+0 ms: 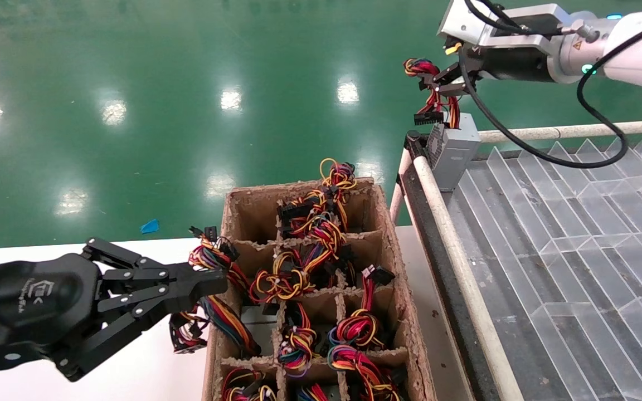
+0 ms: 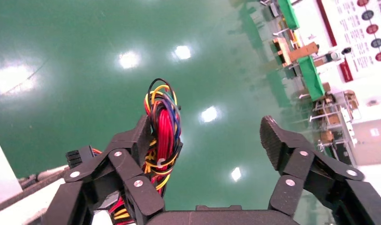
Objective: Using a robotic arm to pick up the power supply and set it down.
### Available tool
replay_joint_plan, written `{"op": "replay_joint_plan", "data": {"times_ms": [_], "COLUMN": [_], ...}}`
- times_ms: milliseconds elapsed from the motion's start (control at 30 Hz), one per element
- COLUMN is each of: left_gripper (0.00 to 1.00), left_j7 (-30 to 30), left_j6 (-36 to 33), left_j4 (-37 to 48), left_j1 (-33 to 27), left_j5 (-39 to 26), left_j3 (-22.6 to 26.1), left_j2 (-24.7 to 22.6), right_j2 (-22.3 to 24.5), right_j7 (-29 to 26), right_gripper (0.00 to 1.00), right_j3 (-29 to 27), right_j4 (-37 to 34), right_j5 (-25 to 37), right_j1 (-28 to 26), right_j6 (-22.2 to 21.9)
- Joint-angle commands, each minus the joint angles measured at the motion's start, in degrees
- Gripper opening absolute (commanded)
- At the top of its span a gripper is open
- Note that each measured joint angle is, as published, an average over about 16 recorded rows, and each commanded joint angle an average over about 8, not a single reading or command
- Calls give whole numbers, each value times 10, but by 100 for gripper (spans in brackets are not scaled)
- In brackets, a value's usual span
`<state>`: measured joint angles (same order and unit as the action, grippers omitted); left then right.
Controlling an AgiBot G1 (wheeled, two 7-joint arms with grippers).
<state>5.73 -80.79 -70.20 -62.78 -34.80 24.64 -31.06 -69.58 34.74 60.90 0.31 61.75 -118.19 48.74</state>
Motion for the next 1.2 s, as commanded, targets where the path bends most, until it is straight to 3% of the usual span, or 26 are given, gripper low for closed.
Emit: {"op": "replay_joint_plan", "data": {"times_ms": [33,467,700,967,1200], "left_gripper": [0,0,0,0,85], "left_j7": [0,0,0,0,0], "left_j6": [0,0,0,0,0], "left_j4": [0,0,0,0,0], "left_j1": [0,0,0,0,0], "left_j5": [0,0,0,0,0], "left_j3": [0,0,0,0,0], "left_j2": [0,0,0,0,0], "right_j2": [0,2,30,65,102], "right_j7": [5,-7,18,-25,-82], "right_gripper": [100,100,100,100,100], "right_j3": [5,1,-17,-63,-114], "right_j4": [2,-3,23,99,183], "right_j5": [7,2,-22,-41,-62], "right_j1": [-4,-2,-4,55,123], "right_j6": [5,9,51,87,124]}}
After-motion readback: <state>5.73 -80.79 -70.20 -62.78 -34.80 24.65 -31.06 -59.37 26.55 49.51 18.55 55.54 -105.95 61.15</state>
